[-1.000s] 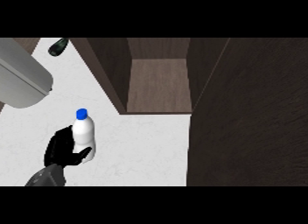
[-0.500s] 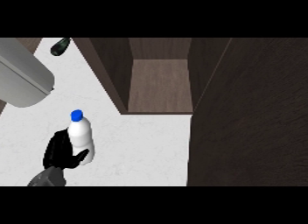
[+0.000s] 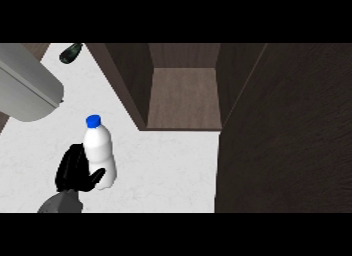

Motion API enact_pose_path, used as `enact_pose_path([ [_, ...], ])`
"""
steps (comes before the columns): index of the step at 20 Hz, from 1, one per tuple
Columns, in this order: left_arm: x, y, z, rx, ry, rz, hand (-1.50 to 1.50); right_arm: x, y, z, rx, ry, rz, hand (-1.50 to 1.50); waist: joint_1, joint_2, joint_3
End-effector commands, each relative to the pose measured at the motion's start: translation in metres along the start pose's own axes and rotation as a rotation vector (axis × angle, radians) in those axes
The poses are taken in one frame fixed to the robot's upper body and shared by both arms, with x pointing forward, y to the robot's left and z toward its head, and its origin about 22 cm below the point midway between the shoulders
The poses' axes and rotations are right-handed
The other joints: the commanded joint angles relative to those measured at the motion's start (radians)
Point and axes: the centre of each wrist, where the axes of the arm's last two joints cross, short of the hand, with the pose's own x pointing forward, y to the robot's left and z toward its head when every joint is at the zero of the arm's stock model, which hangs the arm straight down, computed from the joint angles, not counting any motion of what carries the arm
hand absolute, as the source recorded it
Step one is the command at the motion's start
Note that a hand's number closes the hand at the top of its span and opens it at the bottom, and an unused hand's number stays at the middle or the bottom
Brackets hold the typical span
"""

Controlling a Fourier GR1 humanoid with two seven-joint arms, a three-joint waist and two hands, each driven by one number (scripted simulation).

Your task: Pick up the bottled water, place it into the cabinet and close the cabinet

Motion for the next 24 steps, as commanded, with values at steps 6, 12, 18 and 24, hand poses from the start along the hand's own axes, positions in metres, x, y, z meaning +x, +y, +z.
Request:
enact_pose_path([
  [6, 0.034, -0.084, -0.042, -0.080, -0.058, -0.031, 1.50, 0.008, 0.010, -0.010, 0.007, 0.008, -0.023, -1.50, -0.006, 0.003, -0.001],
  [12, 0.034, -0.143, -0.048, -0.093, -0.069, -0.097, 1.50, -0.009, 0.017, -0.003, 0.009, 0.000, -0.028, -1.50, -0.014, 0.003, -0.001],
  [18, 0.046, -0.166, -0.081, -0.103, -0.065, -0.149, 1.50, -0.004, 0.003, -0.013, -0.003, 0.011, -0.037, -1.50, -0.014, 0.005, -0.001],
  [24, 0.045, -0.220, -0.092, -0.095, -0.104, -0.279, 1.50, -0.024, 0.016, -0.006, -0.001, 0.011, -0.035, -1.50, -0.018, 0.004, -0.001],
])
